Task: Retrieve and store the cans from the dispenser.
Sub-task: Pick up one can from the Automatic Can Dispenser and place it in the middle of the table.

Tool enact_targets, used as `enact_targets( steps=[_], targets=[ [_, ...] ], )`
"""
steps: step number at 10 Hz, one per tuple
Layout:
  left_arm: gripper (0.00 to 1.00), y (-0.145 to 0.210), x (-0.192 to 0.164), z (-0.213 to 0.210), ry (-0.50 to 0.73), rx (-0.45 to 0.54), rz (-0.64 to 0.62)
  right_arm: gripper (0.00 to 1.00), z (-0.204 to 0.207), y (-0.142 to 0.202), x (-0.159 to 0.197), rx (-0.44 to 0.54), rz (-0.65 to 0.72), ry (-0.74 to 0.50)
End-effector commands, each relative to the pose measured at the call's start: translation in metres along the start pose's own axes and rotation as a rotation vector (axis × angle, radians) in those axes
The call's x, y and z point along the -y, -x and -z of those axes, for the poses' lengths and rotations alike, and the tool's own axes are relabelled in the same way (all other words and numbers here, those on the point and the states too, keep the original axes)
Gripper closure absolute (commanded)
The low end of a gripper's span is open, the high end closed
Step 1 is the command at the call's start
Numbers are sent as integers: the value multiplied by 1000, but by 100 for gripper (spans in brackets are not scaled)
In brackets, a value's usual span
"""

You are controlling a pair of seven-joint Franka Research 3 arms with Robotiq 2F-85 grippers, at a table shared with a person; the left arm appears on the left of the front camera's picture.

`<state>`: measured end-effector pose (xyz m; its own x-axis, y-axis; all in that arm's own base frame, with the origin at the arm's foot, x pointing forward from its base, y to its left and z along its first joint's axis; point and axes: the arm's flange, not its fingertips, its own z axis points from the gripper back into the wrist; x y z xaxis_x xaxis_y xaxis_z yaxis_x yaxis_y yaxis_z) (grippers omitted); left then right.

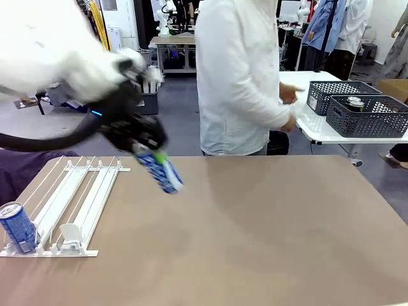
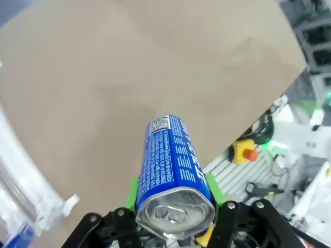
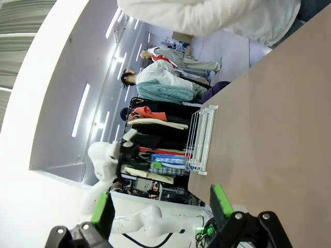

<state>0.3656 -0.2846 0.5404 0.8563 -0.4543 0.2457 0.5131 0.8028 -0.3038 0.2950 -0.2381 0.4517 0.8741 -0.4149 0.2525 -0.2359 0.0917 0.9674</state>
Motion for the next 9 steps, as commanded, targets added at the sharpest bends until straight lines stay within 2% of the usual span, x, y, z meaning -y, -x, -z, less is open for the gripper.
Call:
enact_targets(
  steps=[1,3,5,9],
  targets=[
    [100,-51,17,51,-126,-111,82,0,-1,1,-2,-15,-7,7],
    [100,-56,30,93,-165,-130,103,0,-1,1,-2,-15,-7,7],
    [100,-56,33,124,-247,-93,94,0,-1,1,-2,-15,-7,7],
    [100,-73,37,158,-291,-122,84,0,-1,1,-2,-15,-7,7]
  ],
)
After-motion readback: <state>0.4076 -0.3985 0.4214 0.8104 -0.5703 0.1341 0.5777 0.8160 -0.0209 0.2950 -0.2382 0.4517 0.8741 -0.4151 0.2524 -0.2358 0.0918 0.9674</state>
